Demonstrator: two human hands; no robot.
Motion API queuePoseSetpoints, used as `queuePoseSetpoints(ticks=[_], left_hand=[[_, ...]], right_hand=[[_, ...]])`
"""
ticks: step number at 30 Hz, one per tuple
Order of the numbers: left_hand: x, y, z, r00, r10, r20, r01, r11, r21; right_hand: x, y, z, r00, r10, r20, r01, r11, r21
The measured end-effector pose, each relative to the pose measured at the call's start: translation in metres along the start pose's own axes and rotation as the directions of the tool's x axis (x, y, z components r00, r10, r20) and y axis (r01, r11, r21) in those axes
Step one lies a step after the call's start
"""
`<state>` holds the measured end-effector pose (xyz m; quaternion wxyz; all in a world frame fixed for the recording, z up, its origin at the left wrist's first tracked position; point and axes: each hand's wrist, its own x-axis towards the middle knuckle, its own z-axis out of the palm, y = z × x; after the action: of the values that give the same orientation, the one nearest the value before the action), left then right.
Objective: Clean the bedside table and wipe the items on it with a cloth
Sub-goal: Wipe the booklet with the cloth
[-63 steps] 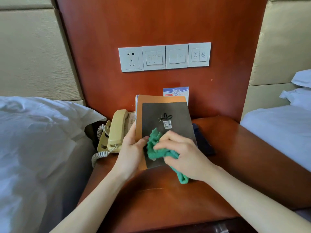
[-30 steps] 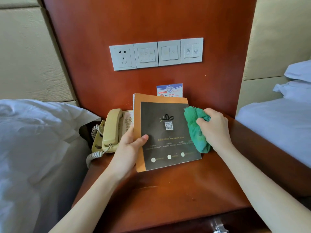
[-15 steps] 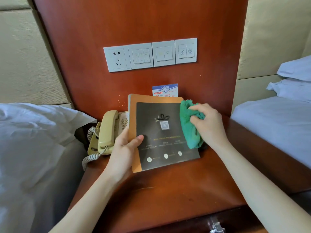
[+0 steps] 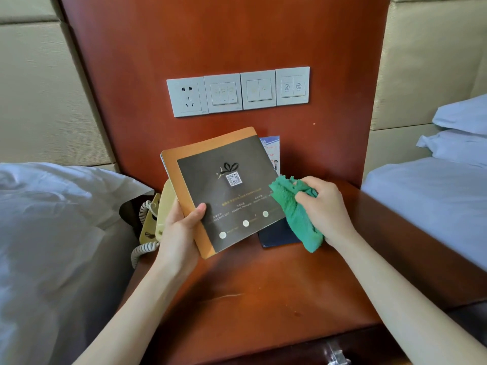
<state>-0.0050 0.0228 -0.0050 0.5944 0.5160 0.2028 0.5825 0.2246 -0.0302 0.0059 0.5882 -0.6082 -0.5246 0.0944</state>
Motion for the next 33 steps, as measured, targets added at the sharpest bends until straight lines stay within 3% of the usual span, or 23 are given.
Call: queuePoseSetpoints(ticks=[4, 10, 12, 14, 15, 17, 21, 27, 30, 33], left_hand=[[0.000, 0.001, -0.006, 0.990, -0.103, 0.093, 0.101, 0.995, 0.022], [-0.003, 0.001, -0.008, 0.932, -0.269, 0.244, 0.257, 0.963, 0.082], [-0.005, 0.000, -0.006, 0.917, -0.302, 0.260, 0.283, 0.953, 0.106], [-0.006, -0.001, -0.003, 0.917, -0.305, 0.256, 0.282, 0.951, 0.123], [-0.006, -0.002, -0.002, 0.923, -0.296, 0.248, 0.272, 0.954, 0.128], [-0.007, -0.003, 0.000, 0.937, -0.274, 0.218, 0.250, 0.959, 0.132], [-0.007, -0.004, -0.002, 0.959, -0.245, 0.141, 0.227, 0.965, 0.135], [-0.004, -0.006, -0.005, 0.985, -0.164, 0.057, 0.153, 0.975, 0.163], [-0.004, -0.006, -0.005, 0.987, -0.146, 0.070, 0.131, 0.975, 0.182], [-0.006, -0.004, -0.001, 0.974, -0.153, 0.170, 0.119, 0.974, 0.195]], right_hand=[[0.007, 0.002, -0.007, 0.989, 0.151, 0.010, -0.144, 0.919, 0.367], [0.012, 0.003, -0.012, 0.978, 0.207, -0.039, -0.131, 0.743, 0.657], [0.013, 0.005, -0.013, 0.964, 0.200, -0.176, -0.078, 0.843, 0.532], [0.010, 0.006, -0.011, 0.954, 0.016, -0.300, 0.034, 0.987, 0.160], [0.006, 0.004, -0.008, 0.946, -0.116, -0.304, 0.118, 0.993, -0.011], [-0.001, 0.000, 0.001, 0.938, -0.289, -0.191, 0.262, 0.953, -0.155], [-0.016, -0.008, 0.018, 0.926, -0.332, 0.181, 0.360, 0.920, -0.154], [-0.023, -0.013, 0.019, 0.881, -0.272, 0.388, 0.316, 0.947, -0.053], [-0.025, -0.013, 0.019, 0.882, -0.286, 0.374, 0.324, 0.945, -0.041], [-0.020, -0.014, 0.022, 0.940, -0.294, 0.173, 0.307, 0.950, -0.055]])
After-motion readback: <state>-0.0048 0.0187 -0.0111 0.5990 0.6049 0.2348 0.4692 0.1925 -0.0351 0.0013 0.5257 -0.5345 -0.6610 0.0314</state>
